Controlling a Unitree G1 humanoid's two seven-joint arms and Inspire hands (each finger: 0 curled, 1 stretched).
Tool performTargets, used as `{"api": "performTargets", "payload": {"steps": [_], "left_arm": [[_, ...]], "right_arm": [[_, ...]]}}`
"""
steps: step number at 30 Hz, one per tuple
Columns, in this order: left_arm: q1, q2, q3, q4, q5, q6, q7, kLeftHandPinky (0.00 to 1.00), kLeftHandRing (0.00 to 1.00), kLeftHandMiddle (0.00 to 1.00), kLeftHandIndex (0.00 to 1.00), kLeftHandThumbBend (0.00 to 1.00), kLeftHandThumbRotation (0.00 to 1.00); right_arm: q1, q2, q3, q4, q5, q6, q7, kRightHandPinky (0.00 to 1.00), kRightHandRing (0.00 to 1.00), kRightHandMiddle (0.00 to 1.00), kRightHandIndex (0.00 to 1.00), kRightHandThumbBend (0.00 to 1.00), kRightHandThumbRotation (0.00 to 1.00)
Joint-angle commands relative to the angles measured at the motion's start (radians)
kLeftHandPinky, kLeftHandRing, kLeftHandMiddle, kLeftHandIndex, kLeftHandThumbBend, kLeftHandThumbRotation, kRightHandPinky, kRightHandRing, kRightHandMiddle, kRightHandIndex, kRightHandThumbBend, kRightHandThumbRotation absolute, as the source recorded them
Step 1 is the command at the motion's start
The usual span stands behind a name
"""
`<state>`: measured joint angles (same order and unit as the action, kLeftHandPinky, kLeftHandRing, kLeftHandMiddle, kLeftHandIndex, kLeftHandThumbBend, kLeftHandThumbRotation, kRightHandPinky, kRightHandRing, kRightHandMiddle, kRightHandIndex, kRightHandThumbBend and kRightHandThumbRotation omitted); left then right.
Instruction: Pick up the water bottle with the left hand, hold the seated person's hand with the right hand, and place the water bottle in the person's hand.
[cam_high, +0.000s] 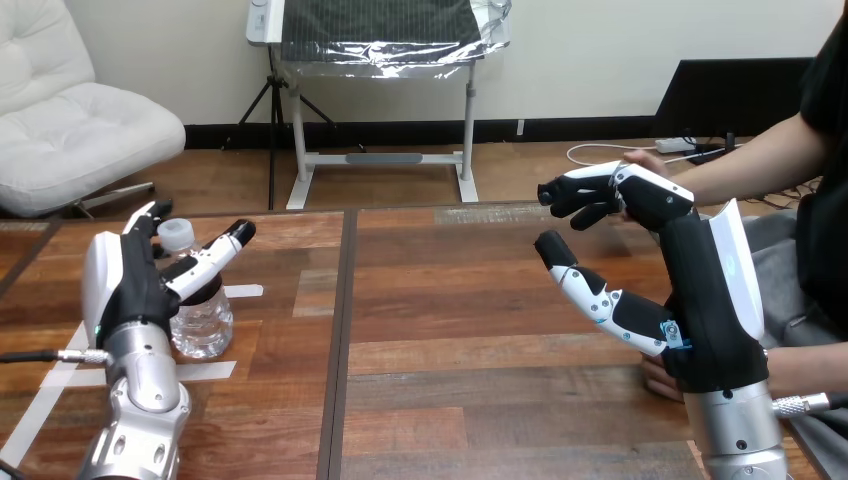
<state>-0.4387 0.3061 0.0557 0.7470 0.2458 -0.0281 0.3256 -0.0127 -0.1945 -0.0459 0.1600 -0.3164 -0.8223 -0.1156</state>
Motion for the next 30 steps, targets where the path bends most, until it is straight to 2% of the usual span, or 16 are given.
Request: {"api": "performTargets", "payload": {"steps": [1, 10, 30], "left_arm": [[-0.023, 0.004, -0.008, -0.073, 0.005, -0.007, -0.005, 0.73, 0.81, 0.85, 0.85, 0.83, 0.56], [-0.006, -0.006, -0.006, -0.103, -0.003, -0.013, -0.018, 0.75, 0.82, 0.86, 0.85, 0.83, 0.55], [0.047, -0.028, -0.023, -0.186, 0.005, -0.028, -0.030, 0.77, 0.82, 0.84, 0.85, 0.82, 0.53]], "right_arm": [[-0.047, -0.001, -0.003, -0.033, 0.001, -0.010, -0.014, 0.48, 0.57, 0.63, 0.57, 0.47, 0.00], [-0.043, 0.002, 0.000, -0.038, 0.013, -0.004, -0.008, 0.48, 0.57, 0.63, 0.58, 0.47, 0.00], [-0.045, -0.002, -0.003, -0.034, 0.002, -0.011, -0.014, 0.48, 0.56, 0.63, 0.58, 0.47, 0.00]]}}
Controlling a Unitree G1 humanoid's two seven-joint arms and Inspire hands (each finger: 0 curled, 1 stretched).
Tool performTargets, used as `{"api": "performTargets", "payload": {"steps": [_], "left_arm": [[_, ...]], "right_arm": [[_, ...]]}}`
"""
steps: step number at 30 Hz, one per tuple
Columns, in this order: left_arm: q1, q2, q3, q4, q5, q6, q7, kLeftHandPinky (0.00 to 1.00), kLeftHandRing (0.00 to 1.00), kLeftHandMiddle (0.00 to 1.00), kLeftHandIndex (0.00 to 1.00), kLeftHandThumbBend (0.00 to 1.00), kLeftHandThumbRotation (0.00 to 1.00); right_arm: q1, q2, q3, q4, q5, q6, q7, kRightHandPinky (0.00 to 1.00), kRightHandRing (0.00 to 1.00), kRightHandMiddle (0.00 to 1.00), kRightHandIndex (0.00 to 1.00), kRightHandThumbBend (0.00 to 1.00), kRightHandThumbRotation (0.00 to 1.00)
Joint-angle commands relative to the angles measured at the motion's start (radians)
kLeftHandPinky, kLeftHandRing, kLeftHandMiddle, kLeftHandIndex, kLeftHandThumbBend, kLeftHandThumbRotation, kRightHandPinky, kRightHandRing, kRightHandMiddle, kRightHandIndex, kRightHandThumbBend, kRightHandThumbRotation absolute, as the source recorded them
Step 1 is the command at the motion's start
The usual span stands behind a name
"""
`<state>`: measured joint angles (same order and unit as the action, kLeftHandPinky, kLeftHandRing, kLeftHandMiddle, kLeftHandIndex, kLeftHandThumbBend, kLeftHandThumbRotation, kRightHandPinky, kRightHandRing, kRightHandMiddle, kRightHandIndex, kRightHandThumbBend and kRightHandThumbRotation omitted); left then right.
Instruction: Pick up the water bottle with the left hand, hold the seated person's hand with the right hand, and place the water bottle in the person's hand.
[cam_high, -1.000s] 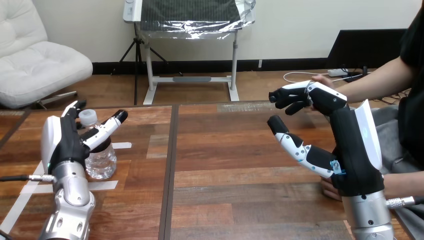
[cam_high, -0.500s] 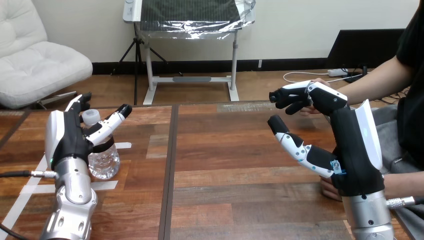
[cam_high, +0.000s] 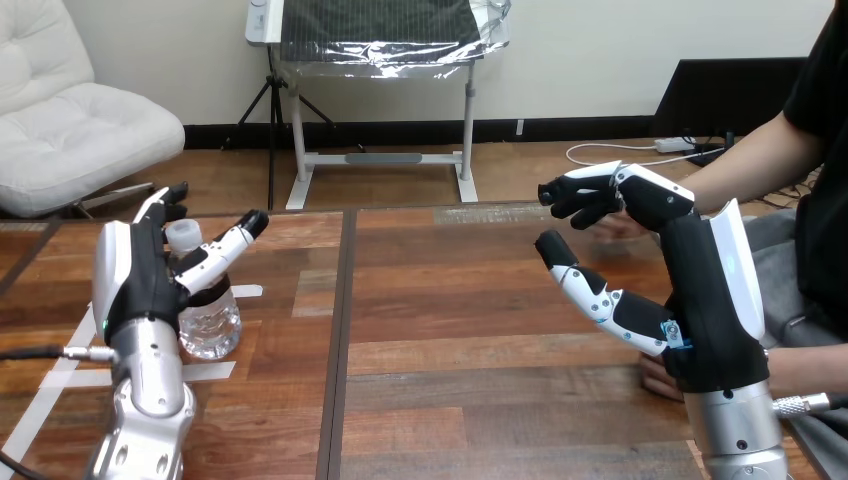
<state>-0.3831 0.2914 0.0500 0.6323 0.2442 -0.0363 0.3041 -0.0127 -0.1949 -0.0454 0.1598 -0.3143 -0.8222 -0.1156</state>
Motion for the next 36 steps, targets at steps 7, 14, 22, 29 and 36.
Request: {"api": "performTargets", "payload": {"steps": [7, 14, 22, 29, 36], "left_arm": [[0.019, -0.025, -0.023, -0.127, 0.008, 0.007, -0.021, 0.79, 0.83, 0.85, 0.85, 0.82, 0.54], [0.041, -0.034, -0.023, -0.164, 0.009, 0.014, -0.032, 0.80, 0.84, 0.86, 0.86, 0.82, 0.54], [0.059, -0.042, -0.021, -0.185, 0.012, 0.018, -0.039, 0.81, 0.85, 0.86, 0.87, 0.82, 0.55], [0.069, -0.049, -0.021, -0.197, 0.010, 0.024, -0.043, 0.81, 0.84, 0.86, 0.86, 0.81, 0.53], [0.080, -0.056, -0.020, -0.197, 0.001, 0.007, -0.048, 0.80, 0.84, 0.86, 0.86, 0.80, 0.53]], "right_arm": [[-0.046, 0.000, -0.001, -0.034, 0.006, -0.008, -0.010, 0.48, 0.56, 0.63, 0.58, 0.47, 0.00], [-0.046, -0.001, -0.001, -0.035, 0.003, -0.007, -0.011, 0.48, 0.56, 0.63, 0.58, 0.47, 0.00], [-0.045, 0.000, -0.002, -0.038, -0.003, -0.004, -0.013, 0.48, 0.56, 0.62, 0.58, 0.47, 0.00], [-0.044, 0.000, -0.002, -0.042, -0.003, 0.002, -0.012, 0.48, 0.56, 0.63, 0.58, 0.47, 0.00], [-0.043, 0.000, -0.002, -0.045, -0.002, 0.005, -0.011, 0.48, 0.56, 0.63, 0.58, 0.47, 0.00]]}}
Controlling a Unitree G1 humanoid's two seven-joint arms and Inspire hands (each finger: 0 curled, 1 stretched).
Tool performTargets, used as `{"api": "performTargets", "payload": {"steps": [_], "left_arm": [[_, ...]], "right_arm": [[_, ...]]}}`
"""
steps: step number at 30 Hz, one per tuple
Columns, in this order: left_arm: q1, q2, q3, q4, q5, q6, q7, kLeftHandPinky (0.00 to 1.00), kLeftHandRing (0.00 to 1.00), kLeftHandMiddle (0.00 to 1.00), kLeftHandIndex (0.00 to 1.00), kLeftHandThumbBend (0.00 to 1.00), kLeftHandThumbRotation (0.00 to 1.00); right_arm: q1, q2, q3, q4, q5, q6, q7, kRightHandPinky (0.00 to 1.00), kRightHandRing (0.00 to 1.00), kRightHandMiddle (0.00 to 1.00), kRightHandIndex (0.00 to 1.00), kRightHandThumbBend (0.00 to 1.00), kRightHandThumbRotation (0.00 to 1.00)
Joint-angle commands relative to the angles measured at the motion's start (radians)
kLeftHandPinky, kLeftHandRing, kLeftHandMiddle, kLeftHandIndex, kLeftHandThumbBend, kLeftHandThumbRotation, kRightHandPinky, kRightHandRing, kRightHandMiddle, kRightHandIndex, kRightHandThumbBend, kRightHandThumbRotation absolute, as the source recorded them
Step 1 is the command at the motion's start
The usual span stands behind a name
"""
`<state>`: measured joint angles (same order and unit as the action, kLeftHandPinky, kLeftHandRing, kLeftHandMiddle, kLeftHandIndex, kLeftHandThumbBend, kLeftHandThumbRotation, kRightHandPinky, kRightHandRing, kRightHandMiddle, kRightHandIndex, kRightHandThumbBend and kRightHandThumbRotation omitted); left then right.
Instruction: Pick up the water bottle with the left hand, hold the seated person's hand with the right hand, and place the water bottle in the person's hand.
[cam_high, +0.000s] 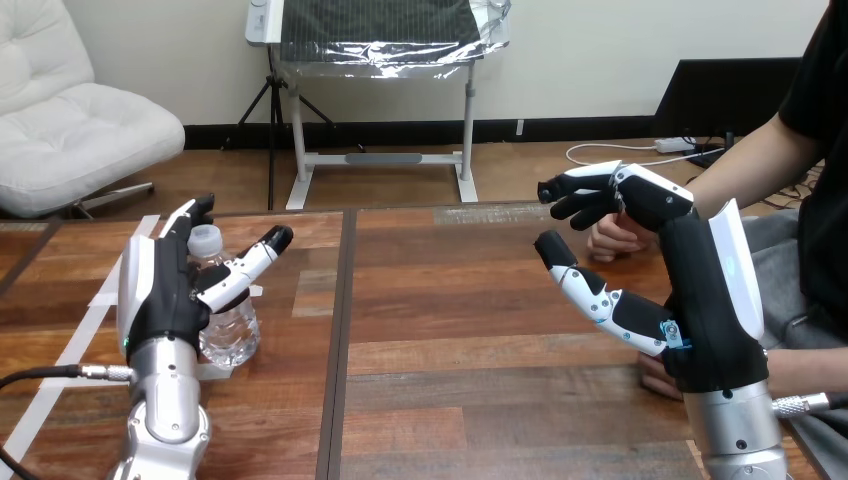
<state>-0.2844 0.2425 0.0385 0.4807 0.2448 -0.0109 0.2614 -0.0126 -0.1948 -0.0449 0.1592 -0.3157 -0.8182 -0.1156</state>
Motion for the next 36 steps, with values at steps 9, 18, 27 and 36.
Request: {"api": "performTargets", "payload": {"steps": [9, 18, 27, 36], "left_arm": [[-0.002, -0.018, -0.011, -0.055, -0.004, -0.028, -0.018, 0.79, 0.85, 0.87, 0.87, 0.80, 0.52], [0.013, -0.029, -0.018, -0.061, 0.005, -0.030, -0.017, 0.79, 0.85, 0.87, 0.87, 0.79, 0.52], [0.024, -0.042, -0.025, -0.076, 0.006, -0.014, -0.018, 0.80, 0.85, 0.86, 0.87, 0.79, 0.52], [0.032, -0.051, -0.030, -0.090, 0.002, -0.011, -0.018, 0.81, 0.85, 0.86, 0.87, 0.79, 0.51]], "right_arm": [[-0.044, -0.002, 0.000, -0.042, 0.008, -0.005, -0.007, 0.48, 0.56, 0.63, 0.58, 0.47, 0.00], [-0.045, -0.003, -0.003, -0.043, 0.000, -0.002, -0.010, 0.48, 0.56, 0.63, 0.58, 0.47, 0.00], [-0.047, -0.005, 0.002, -0.037, 0.017, -0.009, -0.002, 0.48, 0.56, 0.63, 0.58, 0.47, 0.00], [-0.048, -0.007, -0.001, -0.039, 0.002, -0.005, -0.008, 0.48, 0.56, 0.63, 0.58, 0.46, 0.00]]}}
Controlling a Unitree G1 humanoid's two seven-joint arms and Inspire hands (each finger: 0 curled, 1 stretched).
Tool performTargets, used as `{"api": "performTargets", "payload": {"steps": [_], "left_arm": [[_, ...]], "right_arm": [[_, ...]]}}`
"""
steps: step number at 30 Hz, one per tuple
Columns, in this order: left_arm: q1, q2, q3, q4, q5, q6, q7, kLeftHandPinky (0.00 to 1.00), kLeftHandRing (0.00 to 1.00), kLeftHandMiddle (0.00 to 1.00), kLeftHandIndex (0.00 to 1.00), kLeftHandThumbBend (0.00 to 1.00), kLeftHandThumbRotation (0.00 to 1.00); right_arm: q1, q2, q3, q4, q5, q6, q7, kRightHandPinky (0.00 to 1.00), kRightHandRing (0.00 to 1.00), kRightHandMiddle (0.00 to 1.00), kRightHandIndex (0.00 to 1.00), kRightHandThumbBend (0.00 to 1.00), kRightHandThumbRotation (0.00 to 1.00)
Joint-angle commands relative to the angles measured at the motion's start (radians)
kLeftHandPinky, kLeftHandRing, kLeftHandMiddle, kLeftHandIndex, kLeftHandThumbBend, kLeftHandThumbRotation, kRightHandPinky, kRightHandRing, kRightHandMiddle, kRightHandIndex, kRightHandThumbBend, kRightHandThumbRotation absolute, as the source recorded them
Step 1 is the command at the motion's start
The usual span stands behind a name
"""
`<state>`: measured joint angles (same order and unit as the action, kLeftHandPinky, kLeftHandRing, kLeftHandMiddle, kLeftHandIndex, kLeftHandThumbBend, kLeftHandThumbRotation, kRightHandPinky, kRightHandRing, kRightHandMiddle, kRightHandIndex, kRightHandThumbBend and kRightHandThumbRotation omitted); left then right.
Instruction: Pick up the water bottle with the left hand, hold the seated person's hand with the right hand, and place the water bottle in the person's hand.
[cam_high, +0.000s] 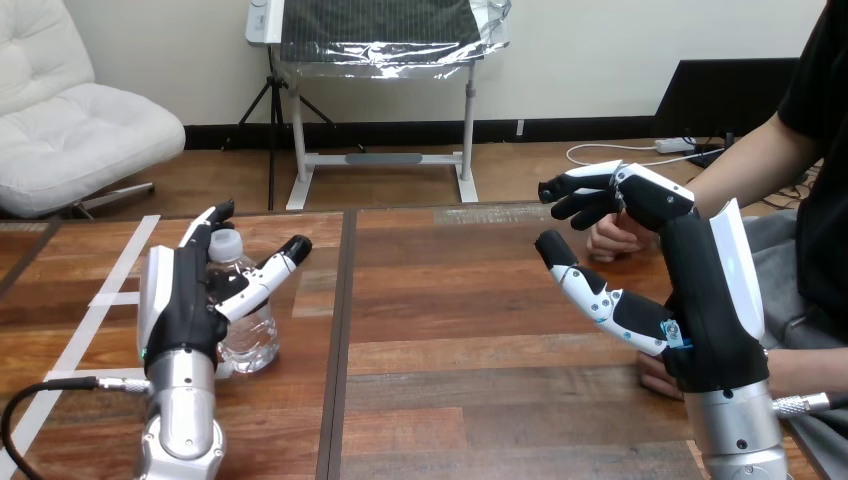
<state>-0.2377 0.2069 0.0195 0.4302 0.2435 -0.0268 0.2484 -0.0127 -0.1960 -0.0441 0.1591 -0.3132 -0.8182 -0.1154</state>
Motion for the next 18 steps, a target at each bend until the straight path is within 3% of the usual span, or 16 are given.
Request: {"api": "performTargets", "payload": {"steps": [1, 18], "left_arm": [[-0.014, -0.016, -0.012, -0.040, 0.003, 0.005, -0.006, 0.81, 0.85, 0.86, 0.87, 0.79, 0.51], [-0.007, -0.023, -0.017, -0.055, 0.008, 0.006, -0.011, 0.81, 0.85, 0.86, 0.87, 0.80, 0.53]], "right_arm": [[-0.049, -0.006, -0.002, -0.038, -0.001, -0.005, -0.008, 0.48, 0.56, 0.63, 0.58, 0.46, 0.00], [-0.047, -0.003, -0.002, -0.049, -0.007, 0.008, -0.009, 0.48, 0.56, 0.63, 0.58, 0.46, 0.01]]}}
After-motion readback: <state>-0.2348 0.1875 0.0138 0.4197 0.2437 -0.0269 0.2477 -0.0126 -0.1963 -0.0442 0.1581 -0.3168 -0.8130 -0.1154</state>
